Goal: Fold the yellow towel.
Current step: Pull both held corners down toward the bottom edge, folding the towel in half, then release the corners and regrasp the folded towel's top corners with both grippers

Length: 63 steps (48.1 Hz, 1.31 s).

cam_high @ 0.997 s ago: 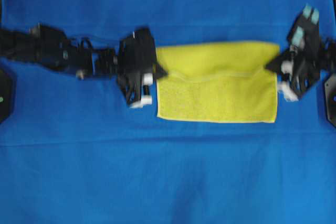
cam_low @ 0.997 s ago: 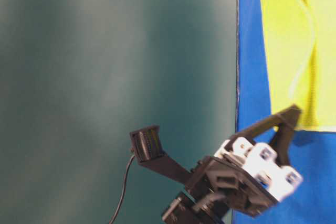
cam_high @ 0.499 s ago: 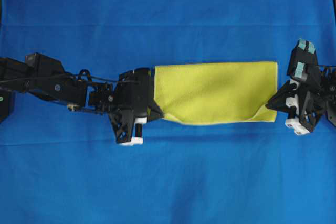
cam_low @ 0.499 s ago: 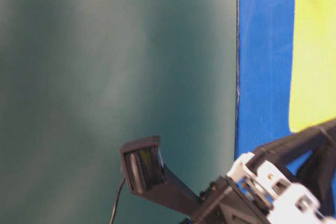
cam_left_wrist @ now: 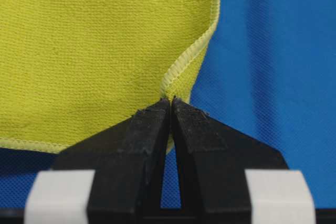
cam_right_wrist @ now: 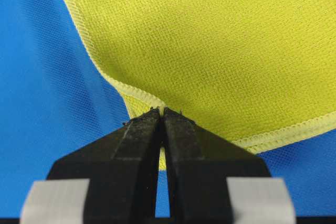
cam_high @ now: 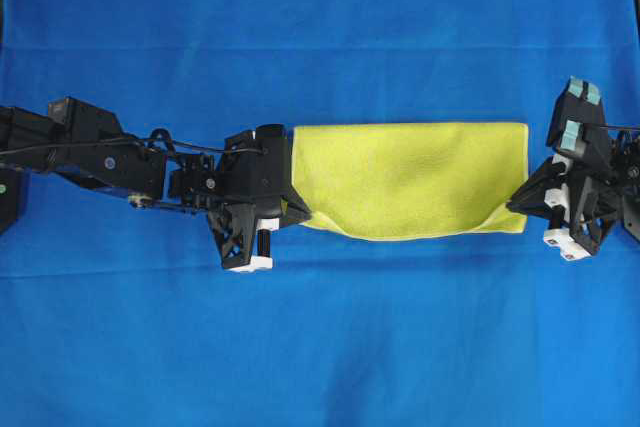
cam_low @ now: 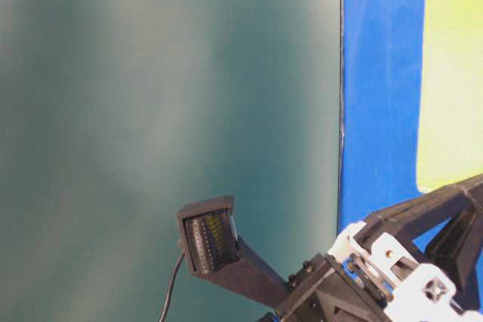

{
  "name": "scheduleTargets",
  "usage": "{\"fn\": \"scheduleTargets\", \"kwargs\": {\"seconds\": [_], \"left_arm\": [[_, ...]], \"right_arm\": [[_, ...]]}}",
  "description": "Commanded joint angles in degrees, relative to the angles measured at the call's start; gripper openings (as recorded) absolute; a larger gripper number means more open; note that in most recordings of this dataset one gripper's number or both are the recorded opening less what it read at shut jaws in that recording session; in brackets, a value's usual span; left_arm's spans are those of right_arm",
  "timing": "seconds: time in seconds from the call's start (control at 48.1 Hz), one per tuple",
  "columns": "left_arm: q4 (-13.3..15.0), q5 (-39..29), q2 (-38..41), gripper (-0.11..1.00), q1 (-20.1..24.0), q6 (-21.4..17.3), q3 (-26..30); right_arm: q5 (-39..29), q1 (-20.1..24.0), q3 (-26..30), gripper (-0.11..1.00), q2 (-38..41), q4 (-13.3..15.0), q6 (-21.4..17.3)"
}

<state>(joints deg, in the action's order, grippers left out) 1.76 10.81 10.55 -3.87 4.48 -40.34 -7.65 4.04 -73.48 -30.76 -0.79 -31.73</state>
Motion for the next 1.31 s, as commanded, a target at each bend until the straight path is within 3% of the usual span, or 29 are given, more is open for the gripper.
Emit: {"fn": "scheduleTargets", "kwargs": {"seconds": [0.0,0.062,0.187,0.27,0.332,0.436,0.603,0.79,0.935,1.288], "left_arm": [[-0.09,0.53,-1.67,0.03,0.09,0.09,0.97],[-0.09,0.53,-1.76,0.12,0.09,0.0,0.97],[-0.09,-0.26,-3.69,0.45,0.09,-0.88,0.97],[-0.09,-1.32,-5.98,0.65,0.35,-1.58,0.97],[-0.09,-1.85,-7.82,0.71,1.23,-2.37,0.7],[-0.09,-1.93,-9.32,0.68,3.6,-4.22,0.18],[-0.09,-1.58,-8.88,0.66,7.82,-5.45,0.62],[-0.09,-0.53,-6.68,0.66,11.6,-5.45,0.88],[-0.09,0.88,-3.52,0.66,13.1,-5.45,1.49],[-0.09,2.72,4.39,0.66,15.38,-5.45,3.52]], "right_arm": [[0.35,0.35,0.97,0.02,-0.09,-0.18,-0.09],[0.18,0.7,1.23,0.11,-0.09,-0.09,-0.09],[-0.79,1.85,2.64,0.5,-0.79,0.53,0.62],[-2.81,1.85,3.96,0.66,-2.02,2.29,0.62],[-4.66,1.32,5.1,0.63,-3.16,4.48,0.53],[-8.09,-2.64,6.33,0.61,-4.22,8.44,0.0],[-12.39,-11.87,6.33,0.61,-3.6,11.87,0.0],[-12.74,-18.46,6.59,0.61,-1.23,16.26,0.0],[-11.51,-21.36,6.59,0.61,2.11,17.93,0.0],[-5.8,-22.76,6.59,0.61,10.63,20.21,0.0]]}}
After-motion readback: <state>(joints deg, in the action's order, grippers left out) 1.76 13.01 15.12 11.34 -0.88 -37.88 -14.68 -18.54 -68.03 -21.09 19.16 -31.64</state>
